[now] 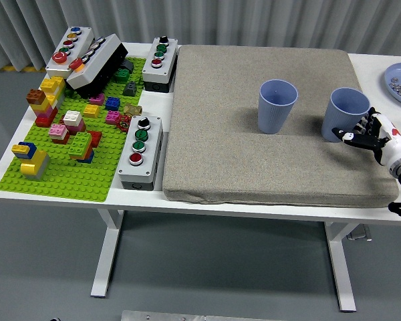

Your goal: Pick cup pour cup place

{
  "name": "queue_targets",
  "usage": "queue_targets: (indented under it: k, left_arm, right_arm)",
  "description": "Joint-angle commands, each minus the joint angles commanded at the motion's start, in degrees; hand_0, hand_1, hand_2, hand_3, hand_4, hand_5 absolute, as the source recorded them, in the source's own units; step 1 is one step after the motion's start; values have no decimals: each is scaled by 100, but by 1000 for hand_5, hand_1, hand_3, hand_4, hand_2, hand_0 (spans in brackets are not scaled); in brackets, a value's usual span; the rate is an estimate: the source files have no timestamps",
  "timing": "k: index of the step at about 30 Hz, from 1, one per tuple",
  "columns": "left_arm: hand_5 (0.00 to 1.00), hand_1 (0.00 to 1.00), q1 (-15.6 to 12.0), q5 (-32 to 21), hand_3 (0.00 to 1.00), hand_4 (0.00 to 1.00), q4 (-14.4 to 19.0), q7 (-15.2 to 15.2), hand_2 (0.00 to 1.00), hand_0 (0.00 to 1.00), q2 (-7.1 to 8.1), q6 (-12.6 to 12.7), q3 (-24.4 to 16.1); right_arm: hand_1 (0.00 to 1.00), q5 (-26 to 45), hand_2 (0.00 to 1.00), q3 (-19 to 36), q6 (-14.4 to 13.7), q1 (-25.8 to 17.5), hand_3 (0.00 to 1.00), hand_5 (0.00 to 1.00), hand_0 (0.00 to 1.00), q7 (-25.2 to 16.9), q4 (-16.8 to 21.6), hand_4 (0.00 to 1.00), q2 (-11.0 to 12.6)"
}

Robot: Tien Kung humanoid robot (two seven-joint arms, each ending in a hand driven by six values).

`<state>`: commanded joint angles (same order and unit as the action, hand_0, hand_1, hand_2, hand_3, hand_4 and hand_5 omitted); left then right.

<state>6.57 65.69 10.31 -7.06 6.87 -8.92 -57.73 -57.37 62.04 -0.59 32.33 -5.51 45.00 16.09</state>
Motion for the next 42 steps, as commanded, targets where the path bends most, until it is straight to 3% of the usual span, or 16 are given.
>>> queue_targets:
  k: [5, 6, 12, 14, 15, 19, 20, 21, 26, 27, 42]
  left_arm:
    - [992, 757, 6, 24, 721, 525, 0, 1, 817, 815, 0, 1, -54]
    - [992, 757, 9, 37, 721, 525, 0, 1, 817, 815, -1, 1, -79]
    - [991, 757, 39, 53, 722, 525, 0, -6, 815, 814, 6, -3, -106]
    - [991, 757, 46, 44, 722, 525, 0, -6, 815, 814, 11, -6, -89]
    - [989, 757, 48, 42, 720, 525, 0, -6, 817, 814, 13, -6, -84]
    - [989, 757, 59, 28, 720, 525, 0, -5, 817, 814, 29, -8, -58]
    - [989, 757, 60, 22, 720, 525, 0, -3, 817, 814, 34, -9, -51]
    - [989, 757, 65, 18, 718, 525, 0, -2, 814, 815, 40, -8, -48]
    - [989, 757, 76, -22, 718, 525, 0, 4, 814, 815, 59, -1, -28]
    - [989, 757, 82, -38, 717, 526, 0, 10, 814, 814, 67, 1, -15]
    - [989, 757, 67, -79, 715, 527, 0, 44, 814, 814, 44, 23, -2]
  right_arm:
    - [948, -108, 998, 98, 76, -254, 998, 276, 973, 124, 419, 830, 284]
    - [948, -134, 998, 148, 126, -374, 998, 276, 973, 178, 650, 830, 418]
    - [947, 6, 998, 213, 225, -433, 998, 289, 974, 292, 1076, 835, 723]
    - [947, 126, 998, 220, 160, -301, 998, 289, 974, 307, 1101, 835, 817]
    - [914, 178, 980, 228, 118, -256, 982, 361, 967, 314, 1109, 845, 840]
    - [914, 644, 980, 392, -369, 145, 982, 361, 967, 513, 1237, 845, 962]
    - [914, 680, 980, 437, -446, 221, 982, 361, 967, 565, 1267, 845, 974]
    - [842, 708, 844, 553, -519, 334, 853, 659, 937, 675, 1323, 843, 983]
    - [842, 758, 844, 789, -490, 624, 853, 659, 937, 945, 1286, 843, 958]
    - [836, 769, 857, 850, -474, 691, 844, 998, 953, 1029, 1216, 881, 916]
    - [839, 627, 865, 996, -487, 701, 853, 998, 967, 1156, 1216, 861, 654]
